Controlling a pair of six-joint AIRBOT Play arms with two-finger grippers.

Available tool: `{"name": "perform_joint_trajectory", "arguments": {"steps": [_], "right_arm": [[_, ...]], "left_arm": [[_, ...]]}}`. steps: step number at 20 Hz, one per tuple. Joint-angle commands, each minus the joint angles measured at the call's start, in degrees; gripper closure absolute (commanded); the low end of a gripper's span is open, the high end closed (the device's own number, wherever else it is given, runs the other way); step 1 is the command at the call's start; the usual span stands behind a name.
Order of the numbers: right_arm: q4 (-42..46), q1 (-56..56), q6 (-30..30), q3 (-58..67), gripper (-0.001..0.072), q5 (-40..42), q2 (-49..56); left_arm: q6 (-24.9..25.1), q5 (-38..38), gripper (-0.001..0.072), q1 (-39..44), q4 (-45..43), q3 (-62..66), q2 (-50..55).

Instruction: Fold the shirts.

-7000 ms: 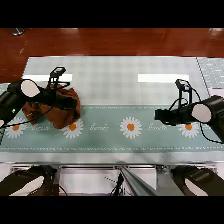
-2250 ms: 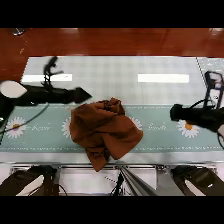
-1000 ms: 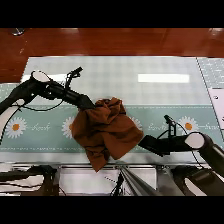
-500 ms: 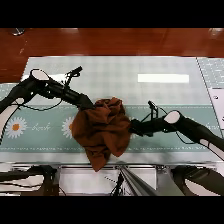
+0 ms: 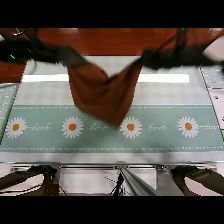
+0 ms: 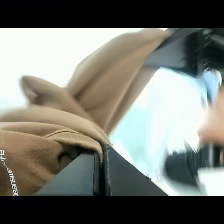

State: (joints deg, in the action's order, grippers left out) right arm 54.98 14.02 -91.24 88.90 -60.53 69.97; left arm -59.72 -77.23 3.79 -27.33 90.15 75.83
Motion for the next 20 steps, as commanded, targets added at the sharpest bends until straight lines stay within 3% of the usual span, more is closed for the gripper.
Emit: {"name": "perform_joint_trajectory", "arguments": {"steps": [1, 4, 7, 12, 16, 20], "right_arm": [[8.4, -1.6, -2.6, 33.3, 0.0688, -8.9, -0.8], [8.6, -0.6, 0.5, 39.3, 0.0688, -8.0, -8.0], [12.7, -0.6, 2.3, 33.6, 0.0688, -10.3, -18.4], [18.8, -0.6, 1.3, 21.1, 0.0687, -17.0, -31.0], [19.9, -0.6, -0.5, 9.2, 0.0687, -22.3, -34.6], [23.7, -0.6, -3.3, -10.7, 0.0688, -21.5, -35.5]], "left_arm": [[-7.1, 2.9, 0.0683, -0.7, -5.1, 22.1, -4.5], [-11.8, 4.2, 0.0683, -0.7, -15.0, 31.9, -10.4], [-13.1, 4.2, 0.0683, -0.7, -20.0, 26.9, -20.5], [-16.6, -0.2, 0.0683, -0.7, -23.3, 10.2, -34.2], [-18.4, -3.1, 0.0682, -0.5, -23.3, -10.2, -42.2], [-18.5, -3.4, 0.0682, -0.5, -23.3, -33.5, -45.0]]}}
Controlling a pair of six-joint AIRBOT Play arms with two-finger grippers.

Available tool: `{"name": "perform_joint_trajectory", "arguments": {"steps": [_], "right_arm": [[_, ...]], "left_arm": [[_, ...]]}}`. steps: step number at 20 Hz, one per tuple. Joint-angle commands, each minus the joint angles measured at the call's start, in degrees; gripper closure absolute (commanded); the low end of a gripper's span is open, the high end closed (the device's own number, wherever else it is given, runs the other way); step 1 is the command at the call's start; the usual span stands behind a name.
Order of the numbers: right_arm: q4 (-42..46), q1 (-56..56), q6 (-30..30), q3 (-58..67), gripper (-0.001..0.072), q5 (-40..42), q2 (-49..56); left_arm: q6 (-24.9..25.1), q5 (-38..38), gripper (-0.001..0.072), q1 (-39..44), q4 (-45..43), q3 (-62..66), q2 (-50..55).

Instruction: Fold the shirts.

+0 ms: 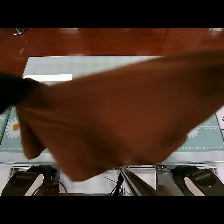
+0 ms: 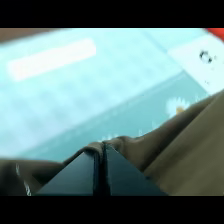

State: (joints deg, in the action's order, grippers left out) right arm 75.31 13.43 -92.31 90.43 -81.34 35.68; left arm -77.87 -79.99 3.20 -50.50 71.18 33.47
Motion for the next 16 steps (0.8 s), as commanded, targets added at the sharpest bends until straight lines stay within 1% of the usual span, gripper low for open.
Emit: {"name": "perform_joint_trajectory", "arguments": {"steps": [1, 2, 4, 6, 8, 9, 10, 12, 13, 14, 15, 16], "right_arm": [[5.0, 0.0, -3.5, -18.4, 0.0689, 2.0, -0.9], [7.1, 0.0, -4.8, -24.1, 0.0690, 5.8, -0.3], [11.0, -1.1, -7.8, -31.4, 0.0690, 12.4, 3.4], [10.9, -5.0, -9.0, -32.1, 0.0690, 16.1, 10.6], [6.6, -9.8, -8.5, -30.3, 0.0689, 19.6, 18.3], [2.9, -11.8, -7.0, -28.7, 0.0689, 20.6, 21.9], [-2.3, -13.4, -4.5, -26.9, 0.0687, 21.2, 25.7], [-11.6, -14.8, 0.1, -23.6, 0.0687, 22.2, 32.3], [-15.3, -14.8, 1.9, -22.3, 0.0687, 22.8, 35.0], [-18.6, -14.8, 2.9, -21.1, 0.0687, 23.5, 37.7], [-21.2, -14.8, 3.0, -20.0, 0.0642, 24.1, 39.9], [-22.7, -14.9, 3.0, -18.9, 0.0387, 23.9, 41.7]], "left_arm": [[-0.4, 1.6, 0.0682, 0.0, 0.0, -19.4, -2.3], [0.0, 5.0, 0.0682, 0.0, 0.0, -23.9, -1.7], [1.2, 13.8, 0.0682, 0.0, 0.7, -31.2, 0.8], [4.8, 21.4, 0.0682, 0.0, 3.7, -34.1, 6.4], [8.4, 28.1, 0.0682, 0.0, 7.4, -33.7, 14.1], [9.9, 30.6, 0.0682, 0.0, 9.8, -33.0, 18.2], [10.9, 32.0, 0.0682, 0.0, 12.8, -31.8, 22.8], [12.9, 30.9, 0.0676, 0.3, 19.3, -28.8, 31.2], [13.4, 29.7, 0.0612, 0.8, 21.2, -27.0, 34.6], [13.4, 28.4, 0.0420, 1.7, 21.8, -24.8, 37.8], [13.4, 26.8, 0.0098, 2.4, 21.8, -22.6, 40.3], [13.3, 24.2, 0.0002, 2.5, 21.8, -19.8, 42.4]]}}
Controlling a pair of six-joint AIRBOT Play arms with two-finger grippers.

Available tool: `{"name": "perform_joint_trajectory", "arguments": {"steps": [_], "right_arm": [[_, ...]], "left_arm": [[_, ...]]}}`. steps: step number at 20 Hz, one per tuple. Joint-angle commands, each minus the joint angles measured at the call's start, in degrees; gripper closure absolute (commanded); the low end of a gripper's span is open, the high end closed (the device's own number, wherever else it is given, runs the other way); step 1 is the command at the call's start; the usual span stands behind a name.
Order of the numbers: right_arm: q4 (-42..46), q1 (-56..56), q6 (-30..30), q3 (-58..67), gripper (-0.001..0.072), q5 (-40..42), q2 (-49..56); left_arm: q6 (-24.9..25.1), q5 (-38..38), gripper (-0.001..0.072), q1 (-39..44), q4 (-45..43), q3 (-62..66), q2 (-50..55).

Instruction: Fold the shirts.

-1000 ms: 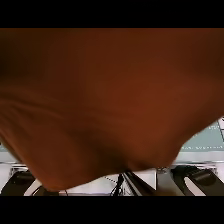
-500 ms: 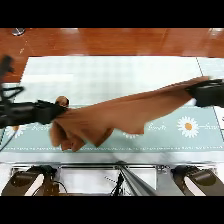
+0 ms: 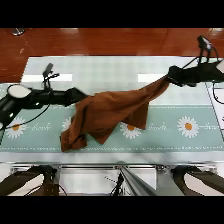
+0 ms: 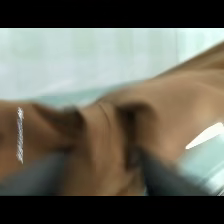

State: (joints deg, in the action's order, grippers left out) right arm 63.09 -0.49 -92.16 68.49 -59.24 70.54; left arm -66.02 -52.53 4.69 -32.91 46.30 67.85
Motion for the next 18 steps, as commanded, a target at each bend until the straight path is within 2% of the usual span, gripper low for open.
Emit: {"name": "perform_joint_trajectory", "arguments": {"steps": [1, 4, 6, 8, 9, 10, 11, 15, 18], "right_arm": [[-11.0, -1.3, 2.9, 4.5, 0.0101, 0.2, 8.0], [-5.9, -6.2, 4.6, 10.3, 0.0083, -12.5, 8.3], [5.1, -11.3, 4.9, 11.7, 0.0083, -21.9, 5.6], [18.2, -16.0, 5.3, 6.0, 0.0083, -25.1, 0.2], [21.4, -18.9, 4.0, 0.5, 0.0084, -24.5, -3.1], [20.6, -21.5, 2.9, -5.4, 0.0084, -22.8, -6.1], [16.4, -23.5, 3.2, -12.7, 0.0085, -19.6, -9.7], [-2.3, -23.3, 9.2, -36.2, 0.0086, -9.7, -21.5], [-7.4, -19.6, 9.9, -43.9, 0.0086, -7.7, -24.0]], "left_arm": [[1.4, -6.4, 0.0003, 0.3, 3.5, 8.0, 9.4], [-3.4, -18.1, 0.0004, -6.9, -3.4, 17.9, 9.5], [-5.2, -23.7, 0.0005, -13.9, -10.7, 20.8, 7.4], [-6.2, -27.2, 0.0005, -19.9, -15.6, 16.9, 4.3], [-6.5, -29.9, 0.0005, -22.0, -15.5, 12.4, 3.1], [-5.3, -32.3, 0.0005, -22.9, -15.5, 7.8, 2.6], [-1.6, -34.0, 0.0005, -22.9, -15.5, 2.7, 2.4], [5.7, -31.0, 0.0005, -17.7, -9.2, -11.1, 3.1], [6.6, -27.9, 0.0005, -11.0, -8.6, -13.4, 3.2]]}}
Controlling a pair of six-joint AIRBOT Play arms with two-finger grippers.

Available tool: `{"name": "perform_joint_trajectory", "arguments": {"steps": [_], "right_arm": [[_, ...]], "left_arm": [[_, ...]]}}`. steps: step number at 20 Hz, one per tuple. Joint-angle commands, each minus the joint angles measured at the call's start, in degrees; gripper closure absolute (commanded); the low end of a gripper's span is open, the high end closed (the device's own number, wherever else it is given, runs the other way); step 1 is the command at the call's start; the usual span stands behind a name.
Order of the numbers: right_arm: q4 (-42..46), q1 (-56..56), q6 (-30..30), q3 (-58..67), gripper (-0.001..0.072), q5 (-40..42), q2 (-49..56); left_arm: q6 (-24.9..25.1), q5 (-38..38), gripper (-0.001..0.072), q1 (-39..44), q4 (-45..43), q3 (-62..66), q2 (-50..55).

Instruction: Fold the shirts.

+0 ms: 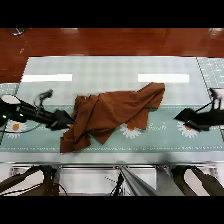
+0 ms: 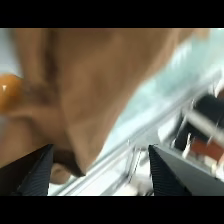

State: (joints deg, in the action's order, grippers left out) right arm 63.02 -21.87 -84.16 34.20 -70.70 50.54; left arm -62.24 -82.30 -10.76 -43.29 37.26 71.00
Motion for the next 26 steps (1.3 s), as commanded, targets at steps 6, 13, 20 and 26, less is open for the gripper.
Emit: {"name": "perform_joint_trajectory", "arguments": {"steps": [6, 13, 20, 26], "right_arm": [[-7.6, 13.7, -3.8, -10.9, 0.0086, 11.4, -3.9], [-10.5, 21.0, -6.8, -10.4, 0.0086, 20.0, 3.0], [-31.7, 21.0, 8.8, -5.2, 0.0087, 17.7, 19.3], [-31.7, 21.0, 9.7, -0.9, 0.0094, 14.2, 27.2]], "left_arm": [[3.2, 9.9, 0.0676, 12.9, 2.3, -4.3, 0.1], [3.3, 10.3, 0.0682, 12.1, 3.8, -2.2, 0.1], [3.3, 10.3, 0.0682, 12.1, 4.3, -2.2, 0.1], [3.3, 10.3, 0.0682, 12.1, 4.3, -2.2, 0.1]]}}
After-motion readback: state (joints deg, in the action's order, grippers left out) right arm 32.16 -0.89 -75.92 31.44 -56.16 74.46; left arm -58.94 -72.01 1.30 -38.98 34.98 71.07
